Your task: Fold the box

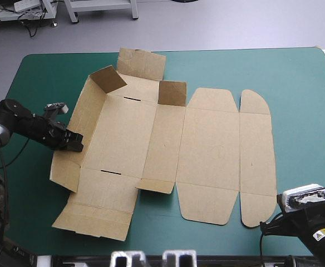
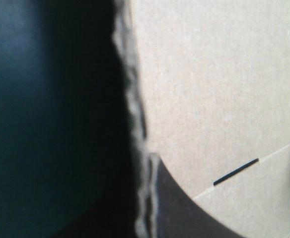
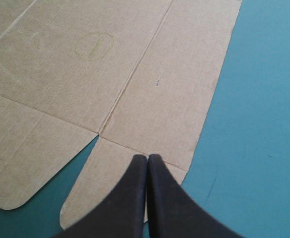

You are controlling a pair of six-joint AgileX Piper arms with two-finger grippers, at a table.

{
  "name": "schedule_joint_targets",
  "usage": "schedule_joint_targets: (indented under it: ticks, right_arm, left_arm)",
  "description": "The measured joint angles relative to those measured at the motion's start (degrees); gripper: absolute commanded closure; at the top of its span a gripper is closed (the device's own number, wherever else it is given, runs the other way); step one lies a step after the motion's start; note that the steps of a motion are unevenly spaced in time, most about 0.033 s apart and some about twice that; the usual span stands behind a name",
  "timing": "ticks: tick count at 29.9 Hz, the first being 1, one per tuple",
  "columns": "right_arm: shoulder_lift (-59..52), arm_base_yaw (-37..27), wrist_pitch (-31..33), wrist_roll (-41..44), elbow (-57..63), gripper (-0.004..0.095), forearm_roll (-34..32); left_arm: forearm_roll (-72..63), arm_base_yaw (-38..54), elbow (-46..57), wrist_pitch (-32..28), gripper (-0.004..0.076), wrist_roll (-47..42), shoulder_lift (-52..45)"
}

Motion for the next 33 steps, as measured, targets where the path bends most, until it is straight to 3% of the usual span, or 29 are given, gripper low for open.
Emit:
schedule_joint_targets:
  ticks: [14, 26, 33]
  right_arm:
    - [0.00, 0.00, 0.00, 0.00, 0.00, 0.0921, 0.12]
    - [0.00, 0.00, 0.00, 0.00, 0.00, 0.0921, 0.18]
    - [0.00, 0.00, 0.00, 0.00, 0.00, 0.0921, 0.22]
  left_arm:
    - [25.22, -21.02, -16.98, 0.42, 0.0732, -0.78, -1.51]
    - [33.07, -35.35, -21.74, -11.44, 0.0732, 9.02, -1.51]
    - [41.33, -42.25, -21.74, -20.22, 0.0732, 10.31, -1.51]
